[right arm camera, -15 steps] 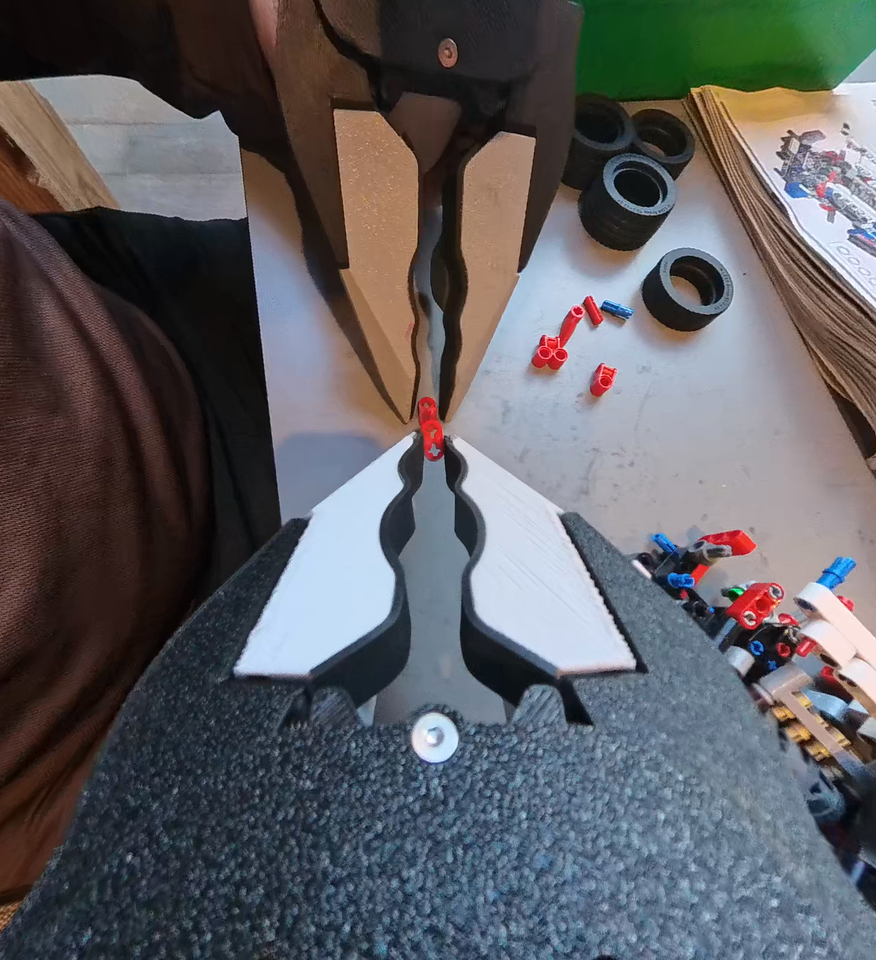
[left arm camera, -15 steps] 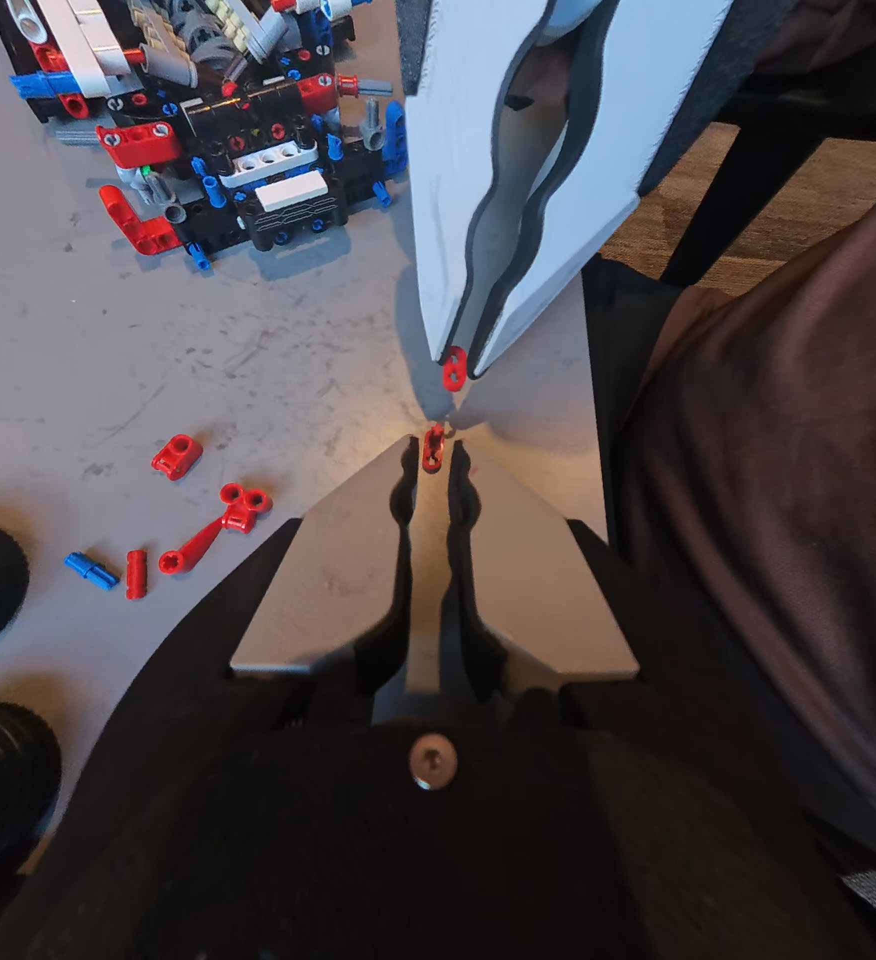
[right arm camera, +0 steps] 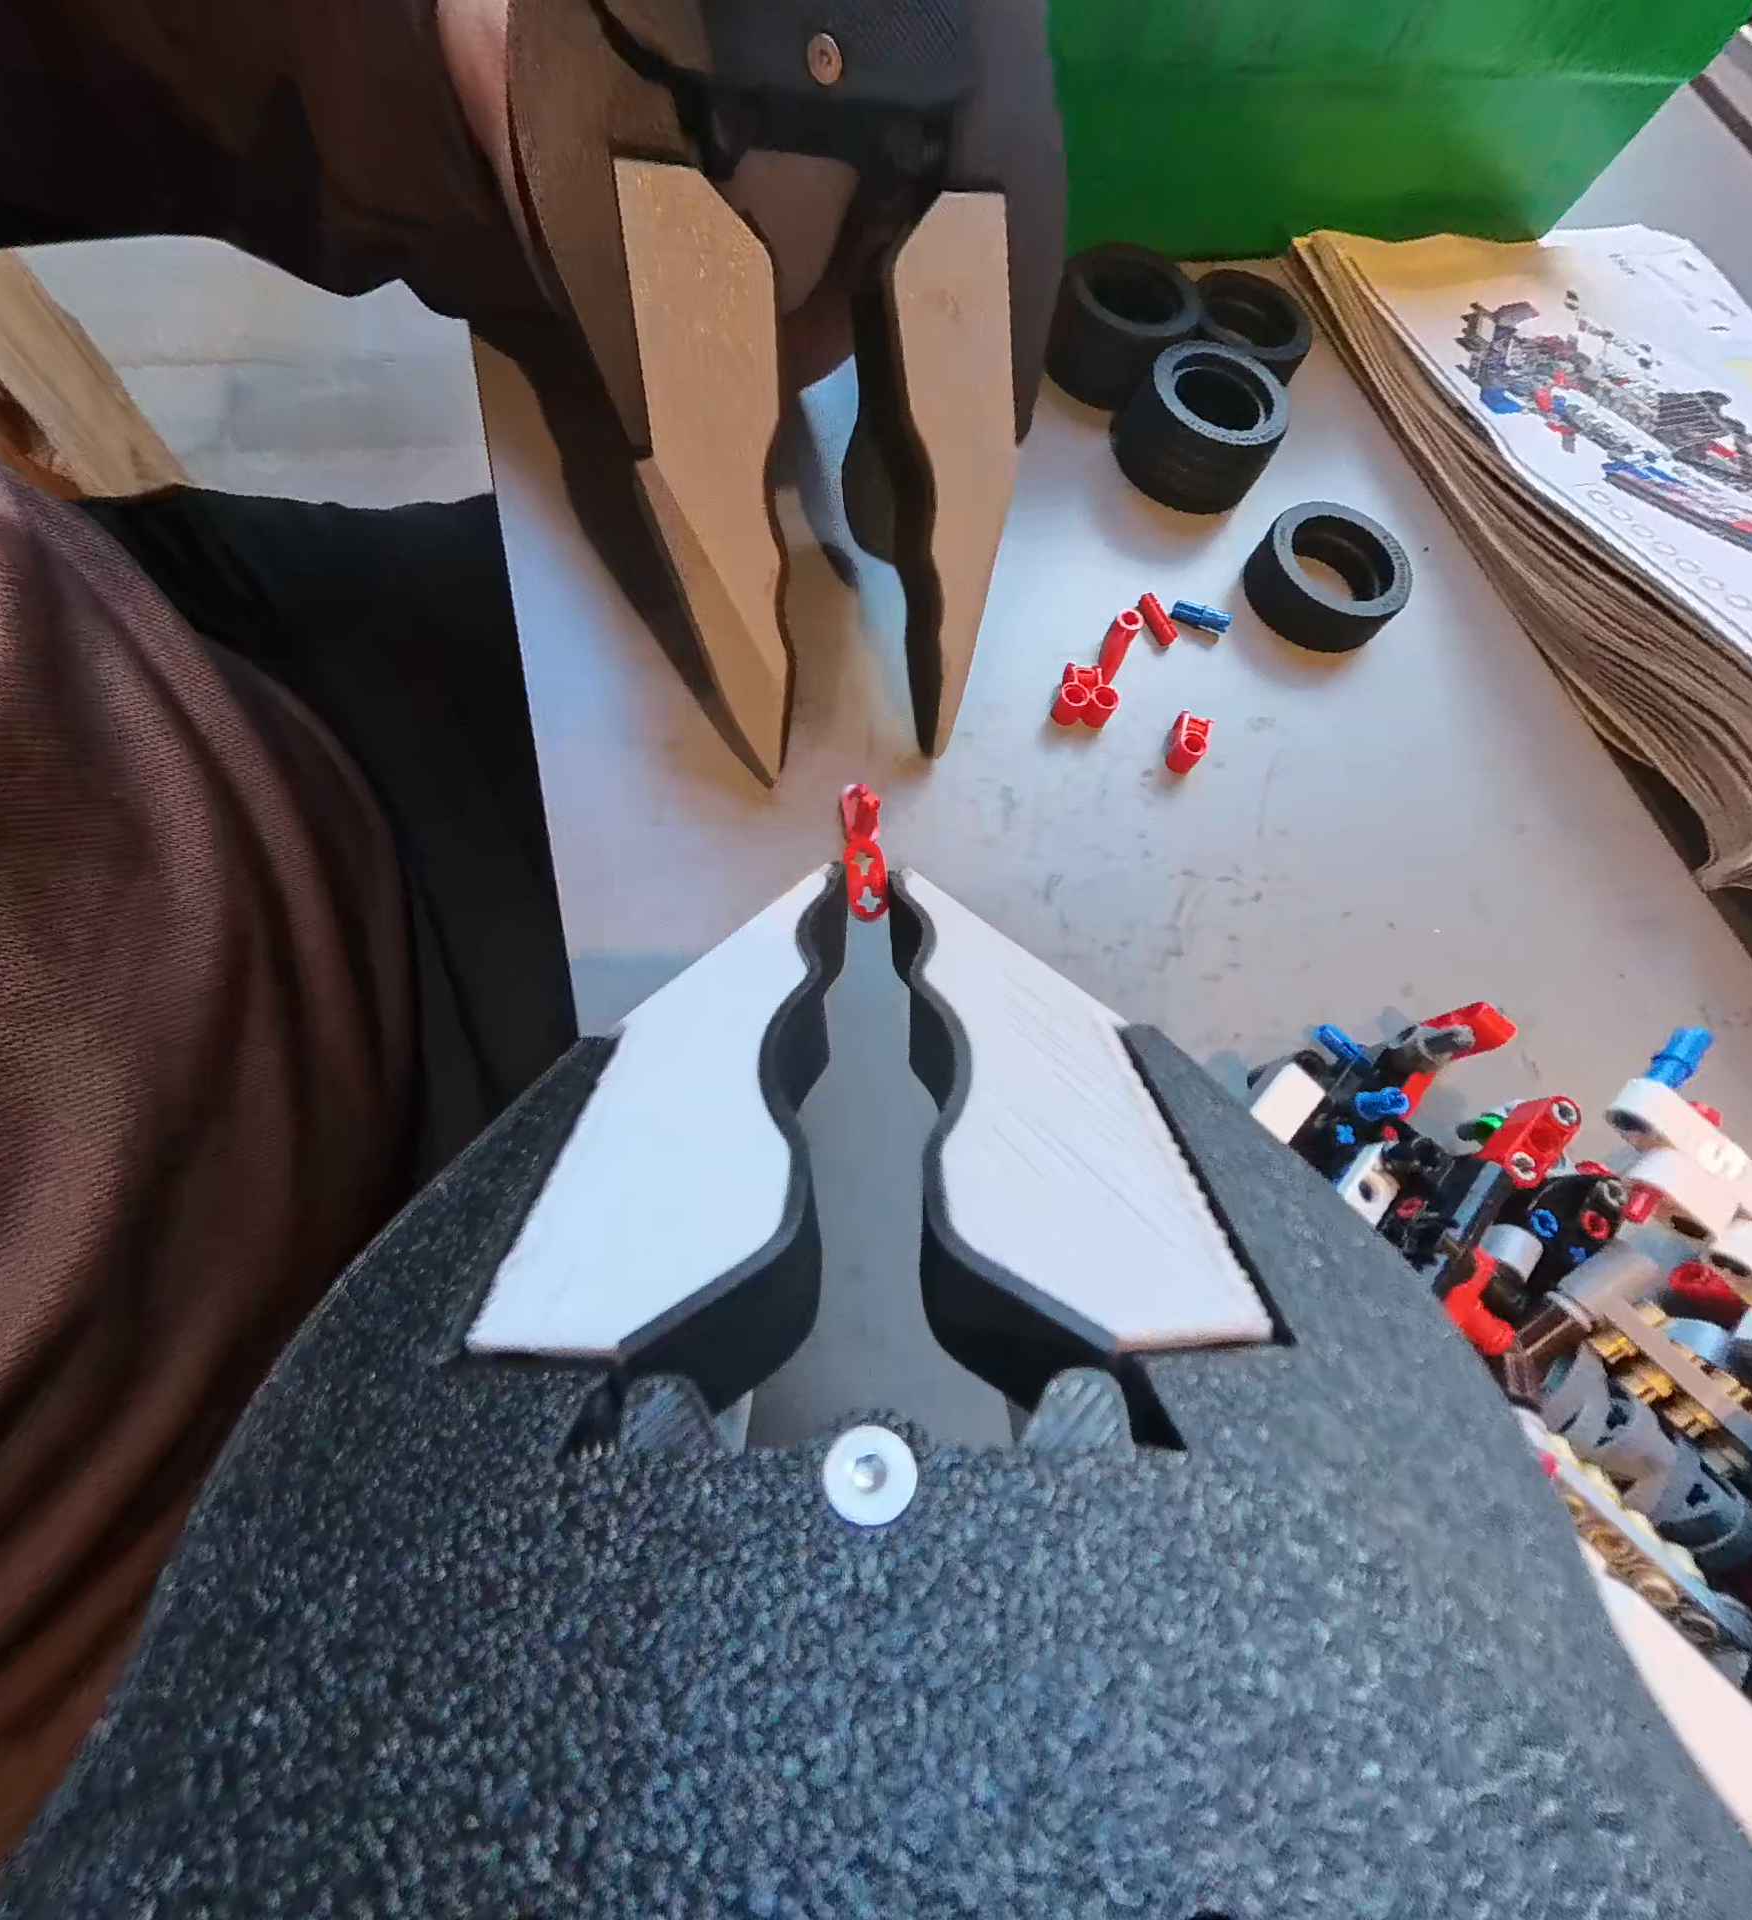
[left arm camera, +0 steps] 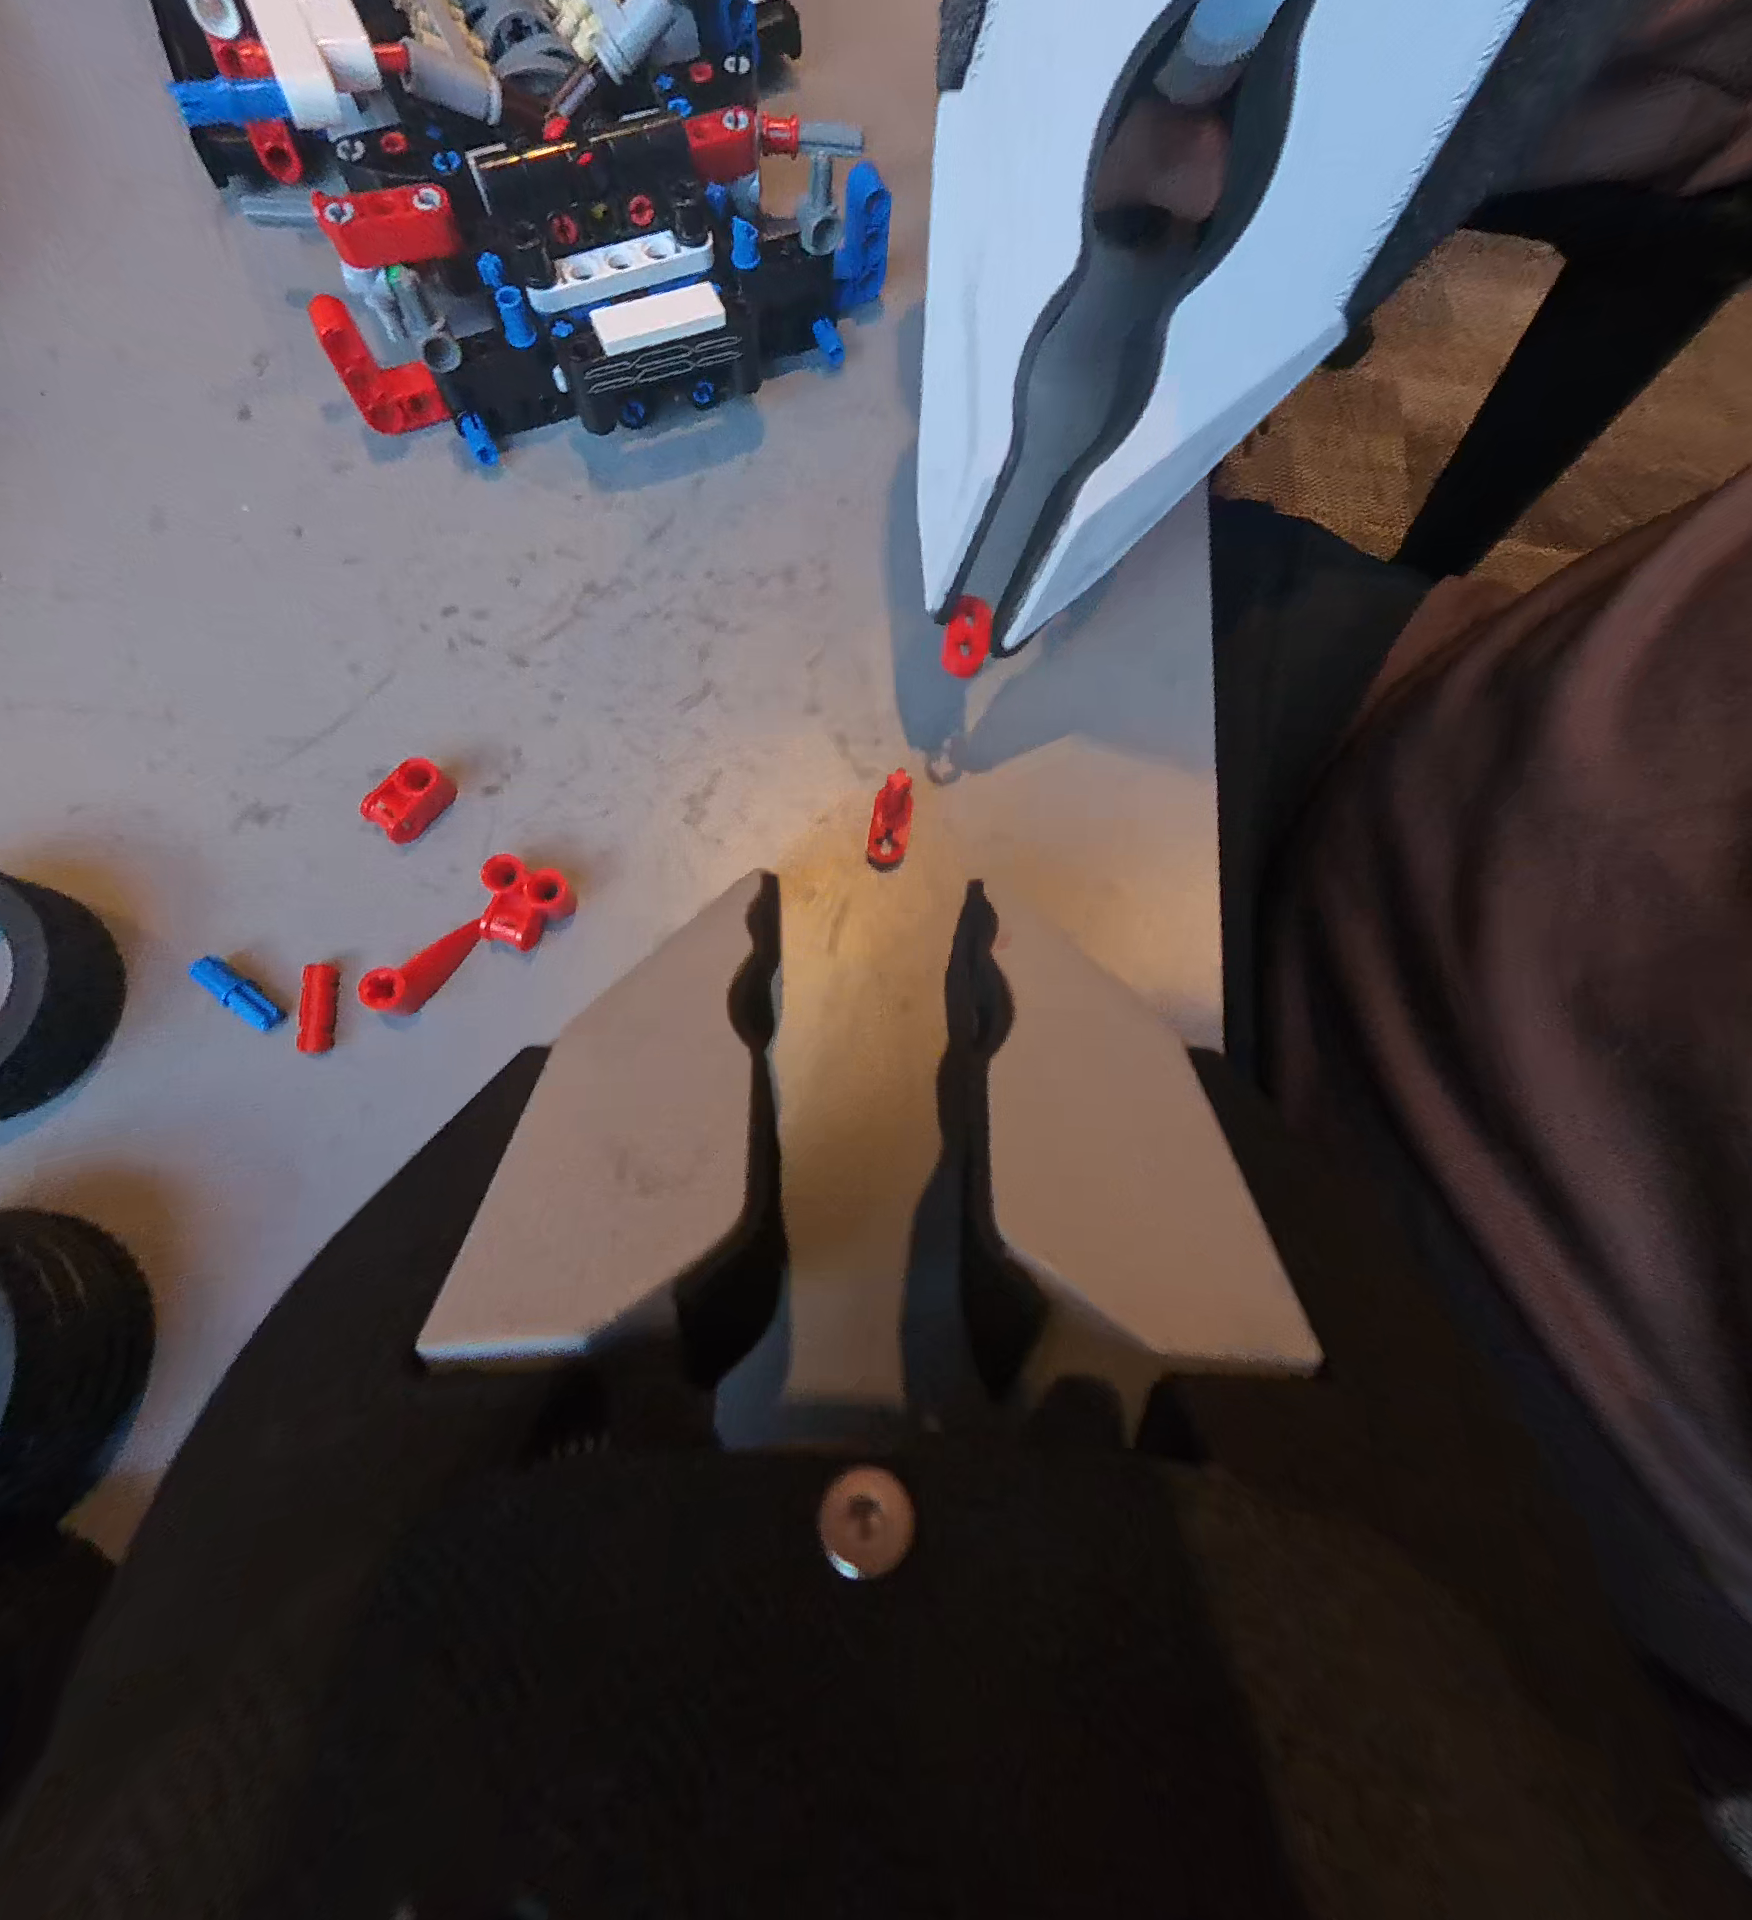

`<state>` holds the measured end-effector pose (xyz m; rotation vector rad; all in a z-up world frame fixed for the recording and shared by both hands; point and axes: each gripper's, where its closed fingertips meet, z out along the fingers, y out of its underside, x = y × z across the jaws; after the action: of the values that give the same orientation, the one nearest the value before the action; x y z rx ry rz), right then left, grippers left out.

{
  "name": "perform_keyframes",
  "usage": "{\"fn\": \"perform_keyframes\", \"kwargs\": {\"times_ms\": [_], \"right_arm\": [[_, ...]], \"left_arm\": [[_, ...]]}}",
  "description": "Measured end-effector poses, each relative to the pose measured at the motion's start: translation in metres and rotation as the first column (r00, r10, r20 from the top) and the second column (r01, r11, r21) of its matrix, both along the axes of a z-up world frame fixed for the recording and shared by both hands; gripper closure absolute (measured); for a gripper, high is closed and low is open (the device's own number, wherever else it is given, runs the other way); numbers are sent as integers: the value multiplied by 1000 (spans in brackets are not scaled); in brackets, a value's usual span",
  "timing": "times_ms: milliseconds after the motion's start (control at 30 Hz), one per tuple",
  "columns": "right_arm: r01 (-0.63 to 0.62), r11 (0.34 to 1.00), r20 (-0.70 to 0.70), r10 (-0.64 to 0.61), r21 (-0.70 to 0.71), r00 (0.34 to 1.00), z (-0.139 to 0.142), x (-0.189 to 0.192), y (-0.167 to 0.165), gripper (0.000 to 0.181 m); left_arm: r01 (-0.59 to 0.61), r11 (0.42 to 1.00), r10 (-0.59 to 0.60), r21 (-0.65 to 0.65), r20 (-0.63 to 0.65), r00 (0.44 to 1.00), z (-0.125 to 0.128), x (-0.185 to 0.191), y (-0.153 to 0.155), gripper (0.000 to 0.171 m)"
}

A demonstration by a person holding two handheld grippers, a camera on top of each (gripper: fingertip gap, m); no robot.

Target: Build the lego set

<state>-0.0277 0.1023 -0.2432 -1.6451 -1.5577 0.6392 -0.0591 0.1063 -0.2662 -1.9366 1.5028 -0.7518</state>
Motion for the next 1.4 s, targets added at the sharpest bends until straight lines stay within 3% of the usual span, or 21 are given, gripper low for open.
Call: {"fn": "perform_keyframes", "kwargs": {"times_ms": [300, 433, 767, 1100, 1400], "right_arm": [[39, 999, -131, -36, 15, 991, 19, -4, 13, 174], [48, 999, -121, -50, -17, 991, 14, -2, 20, 174], [40, 999, -120, -43, -25, 992, 13, -1, 21, 174], [61, 998, -134, -61, -9, 989, 16, 3, 23, 174], [121, 992, -321, -128, -41, 938, 45, 19, 41, 174]], "left_arm": [[-26, 1000, 28, -10, 148, 989, 21, -5, 5, 143], [-40, 998, 29, 42, 239, 971, 37, -7, 11, 157], [-42, 989, 8, 145, 224, 975, 38, -4, 15, 158], [-167, 948, 106, 269, 229, 968, 43, -12, 34, 157], [-266, 927, 201, 264, 250, 947, 46, -21, 57, 158]]}}
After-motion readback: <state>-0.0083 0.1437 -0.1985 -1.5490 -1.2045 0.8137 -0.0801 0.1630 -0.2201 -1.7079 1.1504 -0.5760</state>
